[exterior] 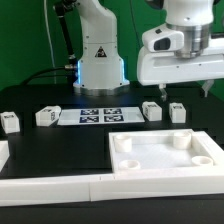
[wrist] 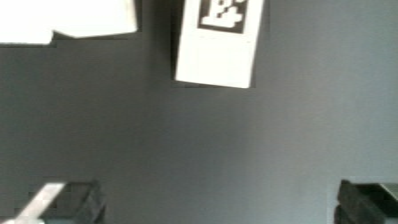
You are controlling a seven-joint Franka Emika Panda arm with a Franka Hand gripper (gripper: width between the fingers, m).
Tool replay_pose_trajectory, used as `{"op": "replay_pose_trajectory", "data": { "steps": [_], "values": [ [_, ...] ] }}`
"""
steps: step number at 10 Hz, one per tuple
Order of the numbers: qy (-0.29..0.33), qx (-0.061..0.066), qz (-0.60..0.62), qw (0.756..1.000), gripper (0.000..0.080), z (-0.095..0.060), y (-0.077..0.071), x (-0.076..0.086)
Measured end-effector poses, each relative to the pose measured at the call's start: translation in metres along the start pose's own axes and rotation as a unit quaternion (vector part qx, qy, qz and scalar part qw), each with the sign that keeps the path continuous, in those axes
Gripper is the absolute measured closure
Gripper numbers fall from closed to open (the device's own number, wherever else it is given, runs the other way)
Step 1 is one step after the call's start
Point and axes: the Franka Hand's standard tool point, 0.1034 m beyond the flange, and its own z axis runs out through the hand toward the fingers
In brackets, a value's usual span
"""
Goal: Assemble square table
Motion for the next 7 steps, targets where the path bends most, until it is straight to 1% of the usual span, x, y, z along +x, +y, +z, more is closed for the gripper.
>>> {"op": "replay_pose_trajectory", "data": {
  "steps": [2,3,4,5,6,7],
  "values": [
    [-0.003,-0.001,0.0,1.0,0.0151,0.002,0.0,-0.001],
    [-0.057,0.001,0.016,0.998,0.0151,0.005,0.002,-0.01],
    [-0.121,0.016,0.054,0.991,0.0151,0.015,0.003,-0.016],
    [-0.187,0.023,0.069,0.98,0.0151,0.022,0.001,-0.021],
    [-0.228,0.023,0.068,0.971,0.0151,0.028,-0.001,-0.02],
    [-0.256,0.023,0.066,0.964,0.0151,0.031,-0.002,-0.021]
  ]
}}
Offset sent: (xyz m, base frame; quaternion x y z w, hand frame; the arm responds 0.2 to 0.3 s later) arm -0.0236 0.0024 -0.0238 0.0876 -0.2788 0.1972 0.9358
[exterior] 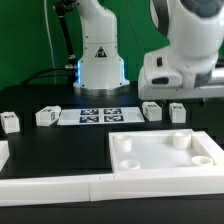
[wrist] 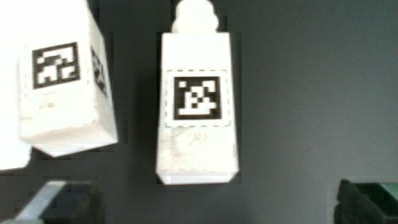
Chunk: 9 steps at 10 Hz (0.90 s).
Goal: Assemble square table
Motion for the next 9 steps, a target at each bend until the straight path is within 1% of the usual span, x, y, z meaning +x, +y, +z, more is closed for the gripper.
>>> {"op": "replay_pose_trajectory", "data": {
  "steps": [1,2,3,4,5,6,9],
  "values": [
    [-0.026,0.0,0.002,1.0,0.0151,0.0,0.002,0.0],
    [-0.019,0.001,0.002,1.0,0.0151,-0.001,0.001,0.003],
    [-0.024,0.001,0.004,1.0,0.0151,0.001,0.002,0.001],
    [-0.061,-0.001,0.02,0.998,0.0151,0.009,0.002,-0.007],
    [-0.09,0.006,0.028,0.996,0.0151,0.016,0.0,-0.005],
    [-0.087,0.005,0.027,0.996,0.0151,0.015,0.001,0.0],
    [-0.088,0.004,0.027,0.996,0.0151,0.017,0.001,-0.001]
  ]
}}
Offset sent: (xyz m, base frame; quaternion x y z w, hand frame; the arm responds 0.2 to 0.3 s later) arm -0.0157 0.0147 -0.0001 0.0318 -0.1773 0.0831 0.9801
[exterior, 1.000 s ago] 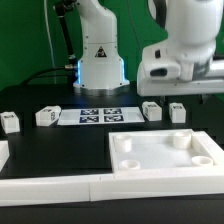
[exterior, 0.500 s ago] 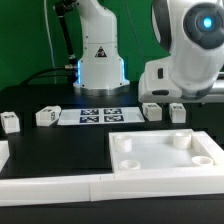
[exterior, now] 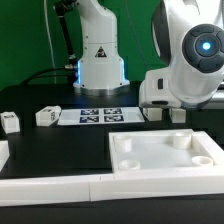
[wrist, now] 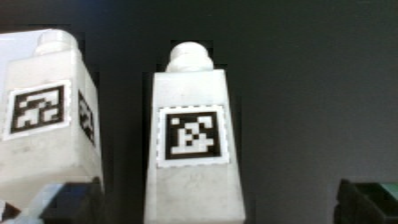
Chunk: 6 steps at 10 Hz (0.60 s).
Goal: Assemble square table
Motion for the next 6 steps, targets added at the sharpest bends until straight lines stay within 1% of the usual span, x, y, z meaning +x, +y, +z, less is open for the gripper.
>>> {"op": "replay_pose_trajectory", "data": {
  "steps": [1,2,4,5,6],
  "values": [
    [0.0,-0.013,-0.016,1.0,0.0151,0.0049,-0.0032,-0.0008],
    [-0.002,-0.015,-0.031,0.999,0.0151,0.0093,-0.0062,-0.0002],
    [-0.002,-0.013,-0.029,0.999,0.0151,0.0082,-0.0041,0.0007],
    [-0.002,-0.013,-0.029,0.999,0.0279,0.0085,-0.004,0.0008],
    [-0.002,-0.013,-0.029,1.0,0.0439,0.0085,-0.0039,0.0008]
  ]
}}
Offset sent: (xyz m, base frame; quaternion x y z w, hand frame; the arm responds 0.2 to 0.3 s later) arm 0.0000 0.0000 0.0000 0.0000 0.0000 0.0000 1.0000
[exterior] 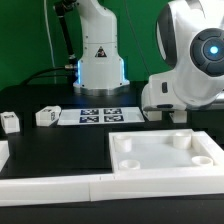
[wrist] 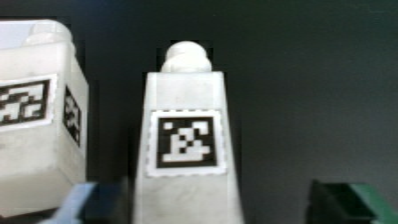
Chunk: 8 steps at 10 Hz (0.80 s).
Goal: Assemble square table
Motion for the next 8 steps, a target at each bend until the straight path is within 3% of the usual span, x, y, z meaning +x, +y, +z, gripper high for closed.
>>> {"op": "replay_pose_trajectory", "data": {
  "steps": [1,2,8],
  "values": [
    [0.0,0.0,0.0,1.0,0.0439,0.0,0.0001,0.0],
    [0.0,0.0,0.0,1.0,0.0513,0.0,0.0001,0.0],
    [0.0,0.0,0.0,1.0,0.0513,0.0,0.0001,0.0]
  ]
}}
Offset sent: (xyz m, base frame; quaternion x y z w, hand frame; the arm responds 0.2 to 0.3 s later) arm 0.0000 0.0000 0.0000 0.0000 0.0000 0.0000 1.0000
